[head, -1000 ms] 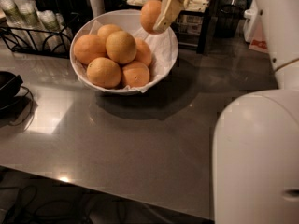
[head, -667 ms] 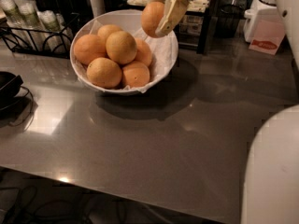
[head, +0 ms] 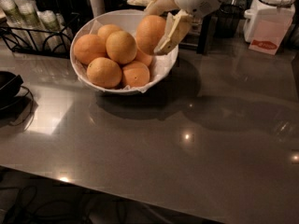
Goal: Pick orange from white bowl
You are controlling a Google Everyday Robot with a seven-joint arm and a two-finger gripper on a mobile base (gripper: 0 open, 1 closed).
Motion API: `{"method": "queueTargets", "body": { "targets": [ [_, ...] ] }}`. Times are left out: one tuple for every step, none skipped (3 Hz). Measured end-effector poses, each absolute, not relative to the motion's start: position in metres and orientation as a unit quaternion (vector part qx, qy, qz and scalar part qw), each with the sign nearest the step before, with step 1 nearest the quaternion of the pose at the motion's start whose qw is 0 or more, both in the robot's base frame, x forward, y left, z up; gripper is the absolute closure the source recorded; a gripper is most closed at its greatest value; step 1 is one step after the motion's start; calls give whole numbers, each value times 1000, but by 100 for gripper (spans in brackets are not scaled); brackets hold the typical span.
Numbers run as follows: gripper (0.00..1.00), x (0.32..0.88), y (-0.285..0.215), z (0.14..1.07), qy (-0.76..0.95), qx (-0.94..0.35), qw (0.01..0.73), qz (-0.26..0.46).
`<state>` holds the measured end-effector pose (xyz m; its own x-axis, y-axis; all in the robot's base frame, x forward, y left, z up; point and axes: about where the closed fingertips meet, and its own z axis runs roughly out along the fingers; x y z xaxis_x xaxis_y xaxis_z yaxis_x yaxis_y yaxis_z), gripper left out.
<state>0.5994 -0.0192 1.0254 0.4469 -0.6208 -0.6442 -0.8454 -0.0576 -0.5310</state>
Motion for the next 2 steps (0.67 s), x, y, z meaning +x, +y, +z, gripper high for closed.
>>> {"method": "queueTargets", "body": {
  "targets": [
    [100, 569, -14, 1021, 499, -712, 473, 140],
    [100, 567, -15, 1017, 501, -712, 471, 143]
  ]
}}
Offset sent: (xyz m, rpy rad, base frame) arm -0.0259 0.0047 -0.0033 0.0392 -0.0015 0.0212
